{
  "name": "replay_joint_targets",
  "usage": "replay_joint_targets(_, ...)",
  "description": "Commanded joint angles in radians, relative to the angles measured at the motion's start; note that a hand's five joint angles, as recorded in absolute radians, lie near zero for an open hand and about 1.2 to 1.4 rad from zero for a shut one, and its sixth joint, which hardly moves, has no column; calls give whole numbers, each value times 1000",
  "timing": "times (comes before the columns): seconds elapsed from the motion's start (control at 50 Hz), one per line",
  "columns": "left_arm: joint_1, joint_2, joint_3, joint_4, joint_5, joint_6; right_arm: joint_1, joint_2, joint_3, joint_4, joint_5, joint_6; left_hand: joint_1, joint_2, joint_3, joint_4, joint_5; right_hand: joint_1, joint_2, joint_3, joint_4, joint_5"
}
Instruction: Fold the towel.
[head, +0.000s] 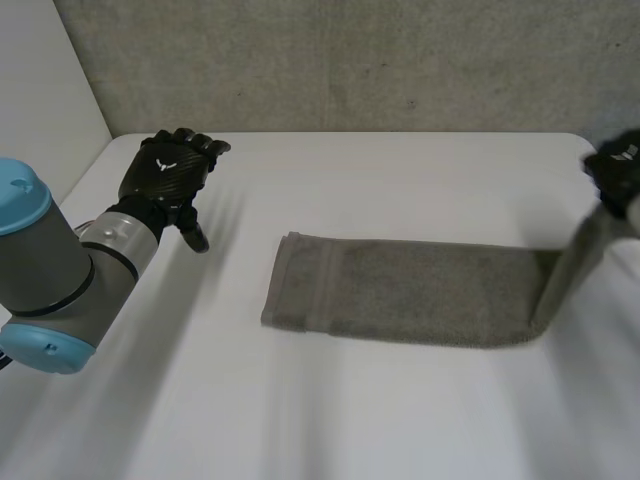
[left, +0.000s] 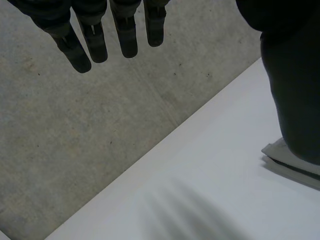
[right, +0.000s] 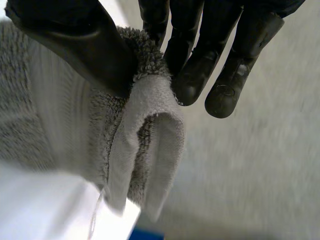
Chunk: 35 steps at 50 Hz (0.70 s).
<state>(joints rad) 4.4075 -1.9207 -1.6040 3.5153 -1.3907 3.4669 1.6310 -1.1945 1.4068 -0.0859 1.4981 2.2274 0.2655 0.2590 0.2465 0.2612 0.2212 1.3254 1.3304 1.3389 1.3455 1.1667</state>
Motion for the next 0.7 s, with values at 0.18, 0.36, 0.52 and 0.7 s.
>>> replay_joint_targets(0.18,-54,2,26,-1,-4,-40,653,231,-75,-213,-42,74,-78,-72,-59,-74,-209,71,66,57,51,55)
replay_joint_targets(0.36,-83,-6,41,1,-4,-41,675,331,-60,-193,-211,110,-78,-72,-59,-74,-209,-741,-746,-754,-761,-756)
replay_joint_targets(0.52,-144,-27,91,1,-5,-41,595,169,-13,-138,-115,286,-75,-69,-56,-71,-206,-1151,-1156,-1164,-1171,-1167)
replay_joint_targets(0.7,-249,-83,134,1,-39,-46,377,-17,213,-118,-98,419,-75,-69,-56,-71,-206,-1151,-1156,-1164,-1171,-1167)
